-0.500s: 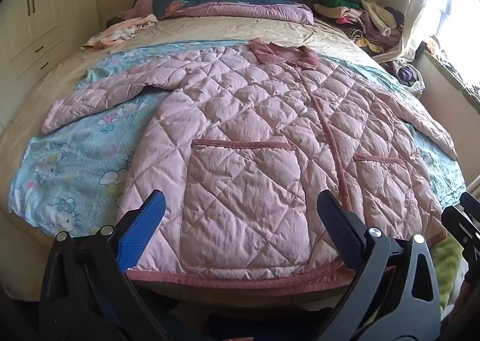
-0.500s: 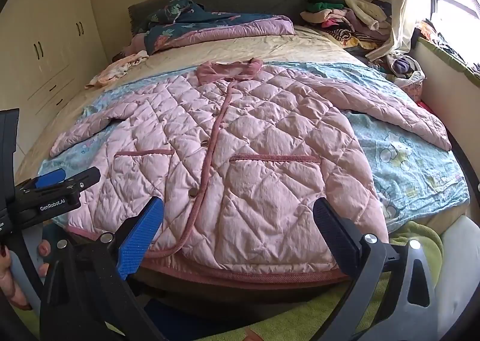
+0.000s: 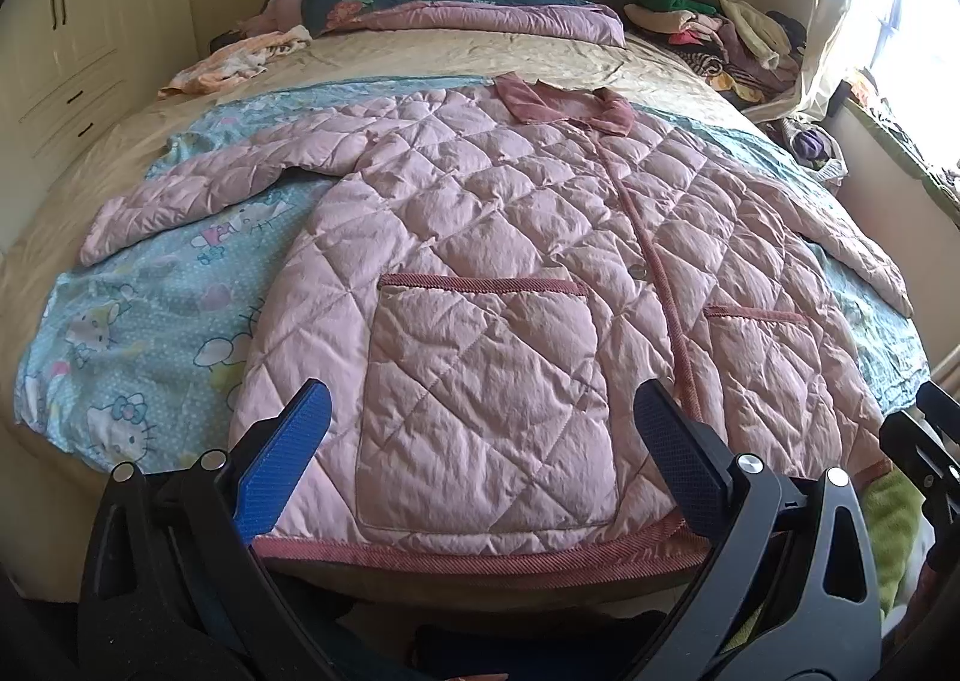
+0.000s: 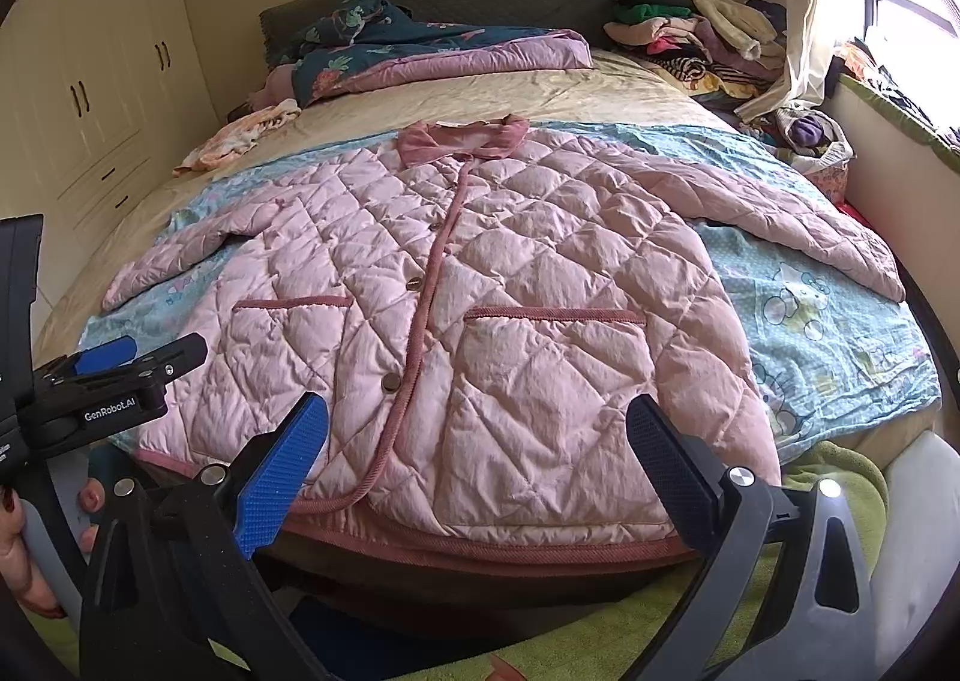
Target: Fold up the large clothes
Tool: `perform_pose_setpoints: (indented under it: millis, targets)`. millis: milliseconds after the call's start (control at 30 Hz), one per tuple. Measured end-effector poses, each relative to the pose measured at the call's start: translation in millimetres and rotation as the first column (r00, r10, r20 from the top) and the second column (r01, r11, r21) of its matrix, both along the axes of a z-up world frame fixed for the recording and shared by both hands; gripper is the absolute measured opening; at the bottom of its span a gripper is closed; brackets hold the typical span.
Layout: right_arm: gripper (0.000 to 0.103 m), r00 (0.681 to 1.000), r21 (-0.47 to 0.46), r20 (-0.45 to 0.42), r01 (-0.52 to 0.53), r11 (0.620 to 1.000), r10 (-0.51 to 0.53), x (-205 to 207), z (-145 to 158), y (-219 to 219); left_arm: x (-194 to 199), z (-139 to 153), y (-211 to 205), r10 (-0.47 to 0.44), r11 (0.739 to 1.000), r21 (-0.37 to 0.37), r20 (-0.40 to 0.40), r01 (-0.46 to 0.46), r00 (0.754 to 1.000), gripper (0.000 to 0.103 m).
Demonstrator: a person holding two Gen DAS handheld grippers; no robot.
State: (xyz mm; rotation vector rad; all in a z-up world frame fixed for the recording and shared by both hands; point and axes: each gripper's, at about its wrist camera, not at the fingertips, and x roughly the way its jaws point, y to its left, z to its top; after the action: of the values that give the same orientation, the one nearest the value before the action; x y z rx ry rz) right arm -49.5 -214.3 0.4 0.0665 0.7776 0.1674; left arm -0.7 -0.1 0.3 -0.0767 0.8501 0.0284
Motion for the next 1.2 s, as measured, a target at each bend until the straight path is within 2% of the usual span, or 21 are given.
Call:
perform_pose_setpoints:
  millis: [1200]
  targets:
    - [0.099,1.000,0.012,-0.015,-0.008,1.000,0.008,0.1,-4.9,5.5,-0.7,-2.2,-2.4,-0.001,1.000,0.005,-0.005,0.001,1.000,0.095]
